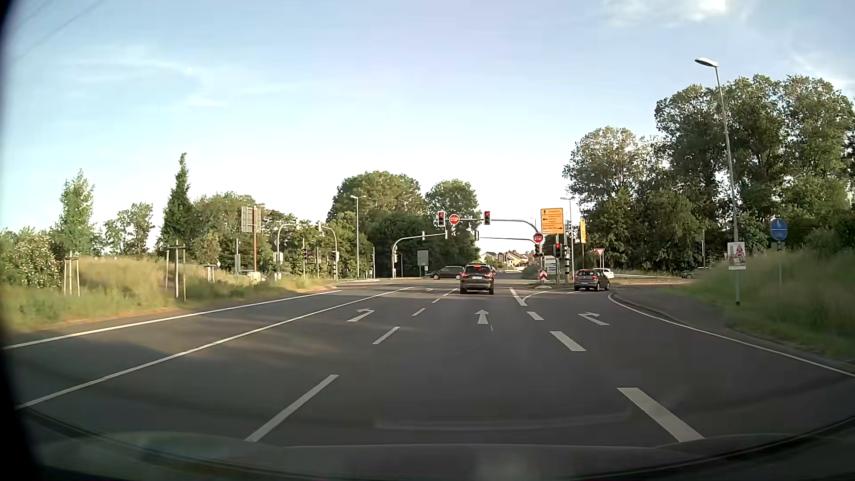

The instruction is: Follow the waypoints while adhering to traffic rules and regulations

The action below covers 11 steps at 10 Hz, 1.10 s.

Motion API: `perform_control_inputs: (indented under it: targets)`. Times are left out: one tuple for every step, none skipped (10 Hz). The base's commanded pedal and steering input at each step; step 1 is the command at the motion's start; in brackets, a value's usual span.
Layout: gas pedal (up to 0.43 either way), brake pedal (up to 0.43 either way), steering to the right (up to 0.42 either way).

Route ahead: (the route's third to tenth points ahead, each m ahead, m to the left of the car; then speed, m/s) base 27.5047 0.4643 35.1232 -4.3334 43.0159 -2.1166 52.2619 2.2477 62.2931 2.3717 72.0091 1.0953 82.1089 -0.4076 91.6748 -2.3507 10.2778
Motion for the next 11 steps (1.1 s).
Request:
perform_control_inputs:
  targets:
    - [0.0, 0.28, 0.015]
    - [0.0, 0.28, 0.016]
    - [0.0, 0.287, 0.017]
    - [0.0, 0.293, 0.019]
    - [0.0, 0.299, 0.022]
    - [0.0, 0.305, 0.022]
    - [0.0, 0.311, 0.023]
    - [0.0, 0.311, 0.023]
    - [0.0, 0.323, 0.021]
    - [0.0, 0.323, 0.019]
    - [0.0, 0.323, 0.019]
